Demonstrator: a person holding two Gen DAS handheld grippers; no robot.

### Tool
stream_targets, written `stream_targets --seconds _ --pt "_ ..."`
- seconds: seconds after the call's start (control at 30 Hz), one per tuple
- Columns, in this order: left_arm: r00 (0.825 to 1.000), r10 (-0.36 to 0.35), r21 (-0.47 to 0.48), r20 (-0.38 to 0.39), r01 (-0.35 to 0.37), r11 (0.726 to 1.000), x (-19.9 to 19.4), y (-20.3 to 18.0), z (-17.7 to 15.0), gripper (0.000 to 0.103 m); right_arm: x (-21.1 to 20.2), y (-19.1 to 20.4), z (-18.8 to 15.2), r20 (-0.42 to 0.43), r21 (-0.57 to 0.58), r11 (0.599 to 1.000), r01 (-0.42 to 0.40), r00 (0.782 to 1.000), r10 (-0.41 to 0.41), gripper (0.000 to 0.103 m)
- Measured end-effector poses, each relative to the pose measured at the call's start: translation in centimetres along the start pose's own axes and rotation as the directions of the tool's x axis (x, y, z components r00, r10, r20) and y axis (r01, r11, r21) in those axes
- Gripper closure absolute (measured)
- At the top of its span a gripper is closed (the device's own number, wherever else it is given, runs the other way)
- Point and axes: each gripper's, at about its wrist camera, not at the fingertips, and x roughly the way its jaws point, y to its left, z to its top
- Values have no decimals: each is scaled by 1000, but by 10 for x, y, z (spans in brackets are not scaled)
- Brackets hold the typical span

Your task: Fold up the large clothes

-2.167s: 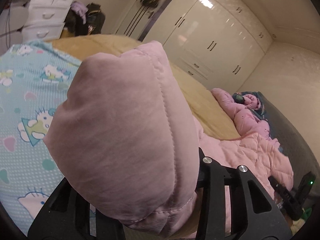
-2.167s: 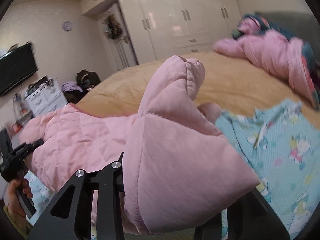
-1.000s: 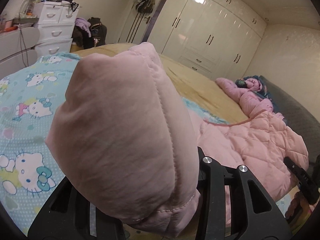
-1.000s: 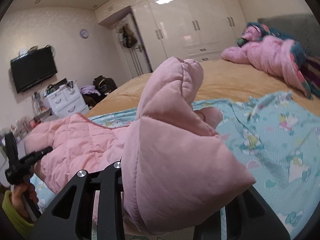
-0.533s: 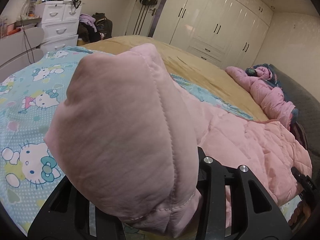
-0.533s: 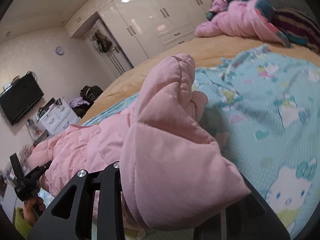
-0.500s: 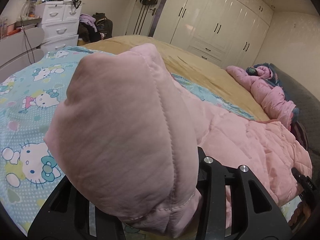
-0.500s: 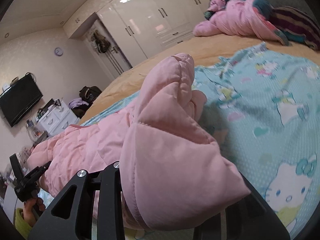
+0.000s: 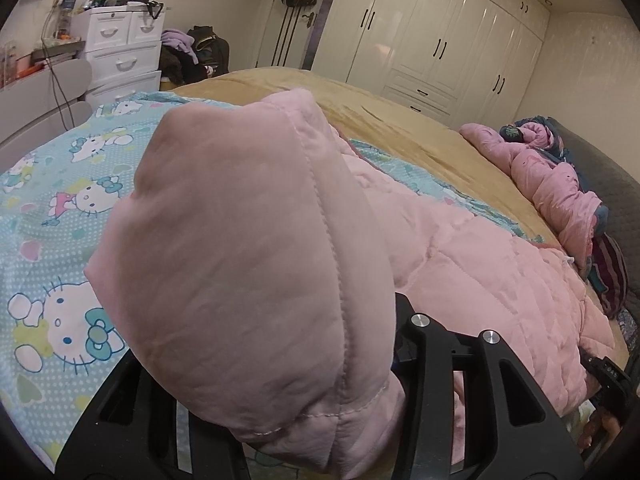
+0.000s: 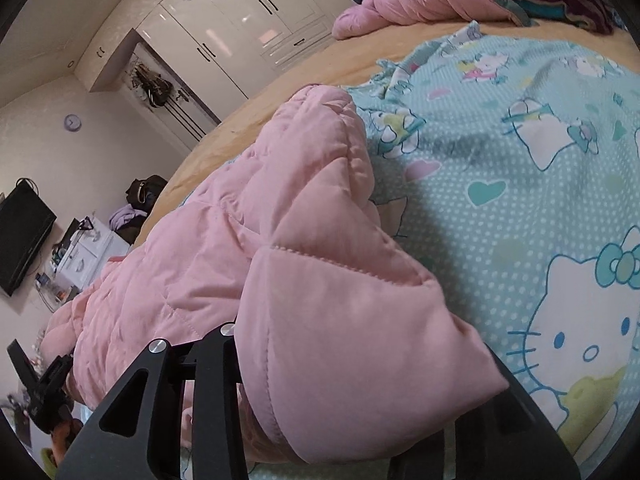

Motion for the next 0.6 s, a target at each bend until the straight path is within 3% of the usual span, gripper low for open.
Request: stream_targets --seconds 0.4,0.5,0.6 --pt "1000 -3 -23 -27 3 1000 -8 7 -8 67 -13 3 -5 -32 26 1000 -3 999 4 68" --pt "1000 -3 -27 -30 2 1000 -8 9 -10 66 -10 -1 -4 -39 49 999 10 999 -8 59" --pt "999 -3 -35 -32 2 999 -8 11 -10 65 -11 -6 -1 -44 80 996 29 999 -25 42"
